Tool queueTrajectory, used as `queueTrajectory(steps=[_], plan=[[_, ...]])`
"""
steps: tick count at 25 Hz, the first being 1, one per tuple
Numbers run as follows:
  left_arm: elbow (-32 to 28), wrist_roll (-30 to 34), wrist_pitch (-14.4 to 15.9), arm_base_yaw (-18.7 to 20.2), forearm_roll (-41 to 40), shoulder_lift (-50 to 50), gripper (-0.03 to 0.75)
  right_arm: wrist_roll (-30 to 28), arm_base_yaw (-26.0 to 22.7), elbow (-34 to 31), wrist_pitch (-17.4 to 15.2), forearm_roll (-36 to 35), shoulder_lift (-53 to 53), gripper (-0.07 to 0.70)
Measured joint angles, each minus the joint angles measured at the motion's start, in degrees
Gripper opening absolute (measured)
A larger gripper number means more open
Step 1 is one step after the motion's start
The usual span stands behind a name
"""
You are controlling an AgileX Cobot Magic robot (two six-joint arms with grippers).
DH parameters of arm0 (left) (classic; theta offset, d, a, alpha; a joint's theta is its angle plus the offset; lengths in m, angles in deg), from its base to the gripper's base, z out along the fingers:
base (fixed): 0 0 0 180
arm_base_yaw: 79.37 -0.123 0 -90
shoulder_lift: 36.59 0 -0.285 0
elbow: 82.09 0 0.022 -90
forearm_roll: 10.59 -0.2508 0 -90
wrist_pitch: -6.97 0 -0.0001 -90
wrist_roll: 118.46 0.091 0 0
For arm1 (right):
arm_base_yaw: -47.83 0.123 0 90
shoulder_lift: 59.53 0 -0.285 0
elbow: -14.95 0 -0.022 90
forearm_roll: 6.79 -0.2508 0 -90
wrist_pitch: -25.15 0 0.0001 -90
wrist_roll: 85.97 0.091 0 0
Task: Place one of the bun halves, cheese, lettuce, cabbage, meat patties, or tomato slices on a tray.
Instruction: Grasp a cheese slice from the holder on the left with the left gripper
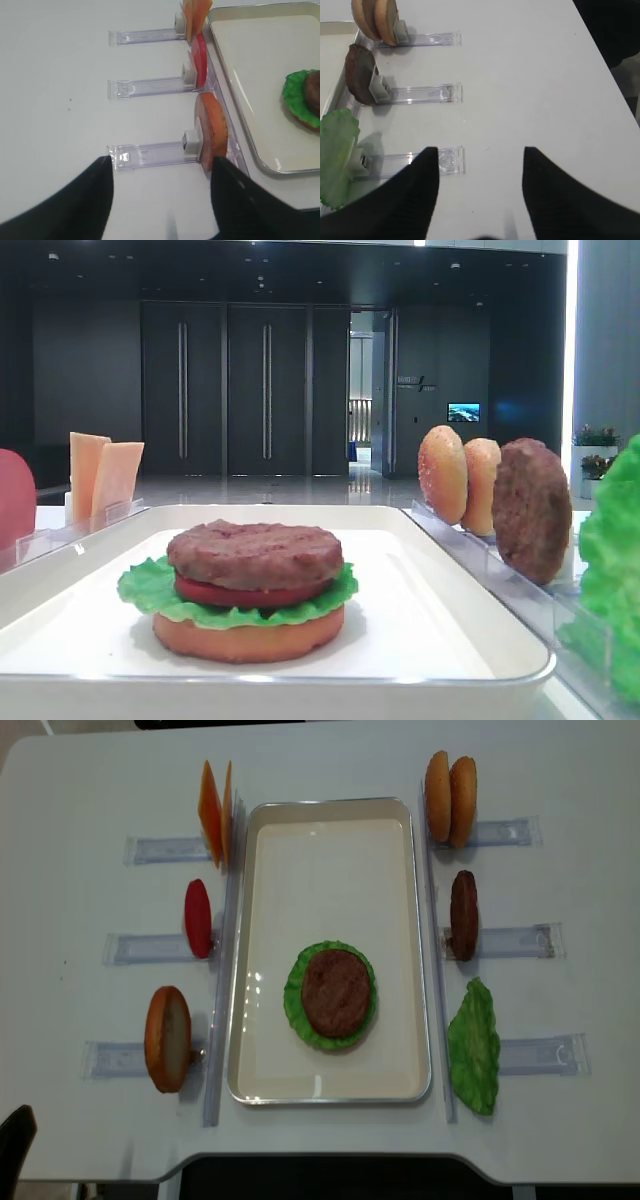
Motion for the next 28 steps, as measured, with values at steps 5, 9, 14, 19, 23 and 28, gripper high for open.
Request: queueTrajectory(steps=[5, 9, 14, 19, 23, 28], plan=[[-0.1, 0.0, 0.0, 0.0, 0.2, 0.0, 0.471, 0.0, 0.0, 0.0, 0.1, 0.0, 0.0, 0.363], [-0.1, 0.0, 0.0, 0.0, 0.4, 0.0, 0.471, 0.0, 0.0, 0.0, 0.1, 0.0, 0.0, 0.363], [1.3, 0.0, 0.0, 0.0, 0.6, -1.3, 0.471, 0.0, 0.0, 0.0, 0.1, 0.0, 0.0, 0.363], [6.2, -0.6, 0.0, 0.0, 0.7, -7.5, 0.471, 0.0, 0.0, 0.0, 0.1, 0.0, 0.0, 0.363], [10.2, -1.6, 0.0, 0.0, 0.7, -15.4, 0.471, 0.0, 0.0, 0.0, 0.1, 0.0, 0.0, 0.363], [15.1, -2.9, 0.0, 0.0, 0.7, -27.4, 0.471, 0.0, 0.0, 0.0, 0.1, 0.0, 0.0, 0.363]])
